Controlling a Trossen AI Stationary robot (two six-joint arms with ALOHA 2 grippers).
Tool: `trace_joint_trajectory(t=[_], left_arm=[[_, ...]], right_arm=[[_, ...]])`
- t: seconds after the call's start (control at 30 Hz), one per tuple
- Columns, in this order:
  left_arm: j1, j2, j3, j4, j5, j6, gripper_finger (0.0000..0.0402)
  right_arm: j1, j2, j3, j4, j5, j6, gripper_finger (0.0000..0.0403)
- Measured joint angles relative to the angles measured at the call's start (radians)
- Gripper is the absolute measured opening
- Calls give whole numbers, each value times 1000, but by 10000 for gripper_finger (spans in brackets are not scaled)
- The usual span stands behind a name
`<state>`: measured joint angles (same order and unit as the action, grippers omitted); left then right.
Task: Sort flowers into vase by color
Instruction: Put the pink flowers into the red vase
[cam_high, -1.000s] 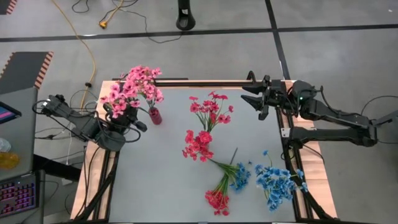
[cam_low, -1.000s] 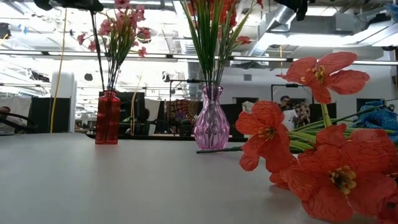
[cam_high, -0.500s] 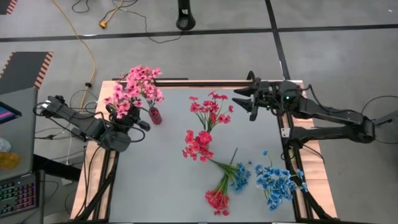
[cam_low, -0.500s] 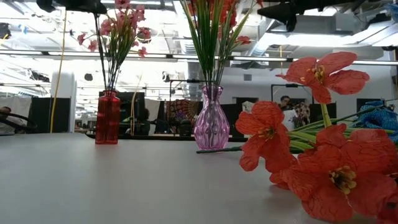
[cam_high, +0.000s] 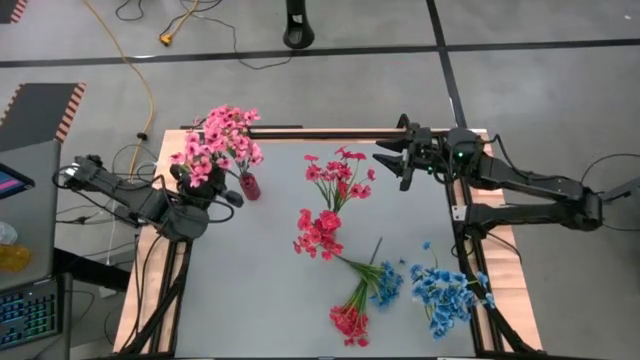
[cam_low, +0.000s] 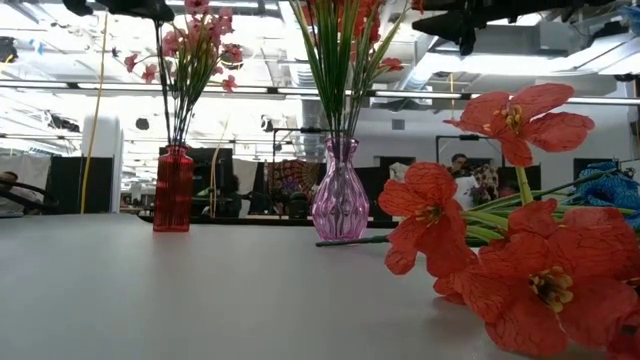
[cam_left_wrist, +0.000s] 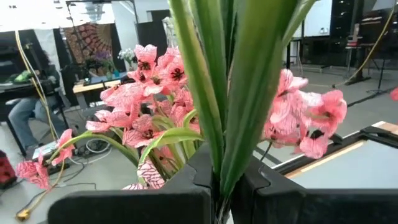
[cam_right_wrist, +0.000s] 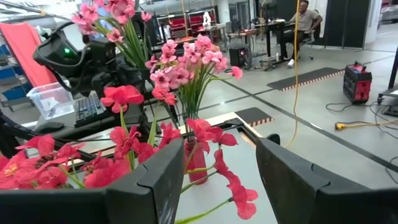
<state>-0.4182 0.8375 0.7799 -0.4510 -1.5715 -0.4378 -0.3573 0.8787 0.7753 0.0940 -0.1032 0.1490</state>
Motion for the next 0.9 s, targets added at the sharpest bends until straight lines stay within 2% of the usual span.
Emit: trace_joint_trajectory(t=[0.23,0.6,0.9], left_arm=[[2,0,0,116,0,176,6],[79,0,0,158,91,200,6],[137,0,0,177,129,243,6]], right_arm=[[1,0,0,0,0,0,226],[1,0,0,0,0,0,226],[1,0,0,0,0,0,226]])
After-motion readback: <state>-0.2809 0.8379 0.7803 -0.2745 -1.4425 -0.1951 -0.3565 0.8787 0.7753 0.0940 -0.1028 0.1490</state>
